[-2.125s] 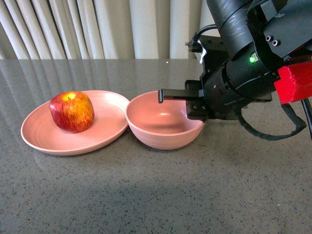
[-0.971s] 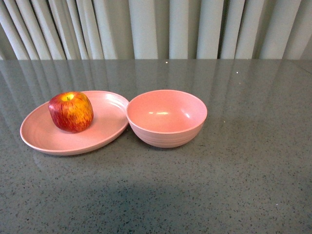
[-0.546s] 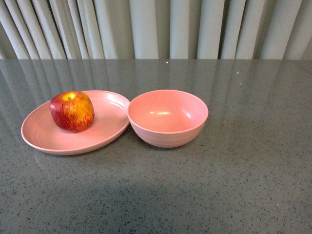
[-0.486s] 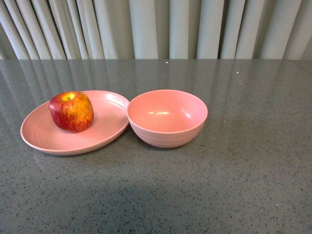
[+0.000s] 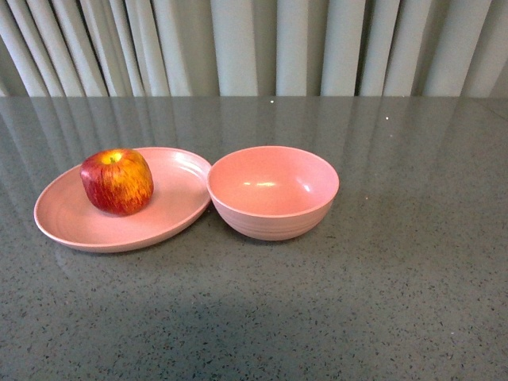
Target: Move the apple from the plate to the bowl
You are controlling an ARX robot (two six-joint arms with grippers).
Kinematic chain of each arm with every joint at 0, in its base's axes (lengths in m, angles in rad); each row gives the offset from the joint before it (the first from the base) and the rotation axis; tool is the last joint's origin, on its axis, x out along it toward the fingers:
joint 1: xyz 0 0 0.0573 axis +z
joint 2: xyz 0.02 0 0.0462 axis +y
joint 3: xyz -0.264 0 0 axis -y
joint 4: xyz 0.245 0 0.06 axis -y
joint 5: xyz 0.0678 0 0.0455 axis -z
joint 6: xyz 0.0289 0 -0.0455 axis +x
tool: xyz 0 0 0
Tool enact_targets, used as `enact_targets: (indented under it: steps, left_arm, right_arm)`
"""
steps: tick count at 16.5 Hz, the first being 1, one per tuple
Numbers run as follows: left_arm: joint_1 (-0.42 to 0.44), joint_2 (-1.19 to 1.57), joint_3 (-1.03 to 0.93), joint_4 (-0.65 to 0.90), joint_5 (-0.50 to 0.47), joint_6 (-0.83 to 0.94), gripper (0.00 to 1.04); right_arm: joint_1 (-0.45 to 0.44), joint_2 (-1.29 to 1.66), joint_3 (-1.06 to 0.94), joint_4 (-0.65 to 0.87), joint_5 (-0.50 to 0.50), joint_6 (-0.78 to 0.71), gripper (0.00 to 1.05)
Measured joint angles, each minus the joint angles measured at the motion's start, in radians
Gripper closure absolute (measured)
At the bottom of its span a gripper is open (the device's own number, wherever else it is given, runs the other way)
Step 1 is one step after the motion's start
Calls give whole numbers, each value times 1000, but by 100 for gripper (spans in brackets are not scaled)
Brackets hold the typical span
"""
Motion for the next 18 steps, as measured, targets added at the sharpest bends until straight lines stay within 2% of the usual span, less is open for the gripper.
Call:
enact_targets:
  steps: [3,4,5,16,17,18]
  left_arm:
    - [0,0,0,0,0,0,7]
    - [0,0,0,0,0,0,7]
    - [0,0,0,0,0,0,7]
    - [0,0,0,0,0,0,7]
    - [-11,20,23,-92,-27,-6,7]
    - [-55,133,96,-250,-101,-19,7]
  right_arm:
    - [0,0,0,0,0,0,12]
    - [0,0,0,0,0,0,5]
    - [0,0,0,0,0,0,8]
    - [0,0,0,0,0,0,7]
    - [0,0,0,0,0,0,7]
    - [0,0,0,0,0,0,7]
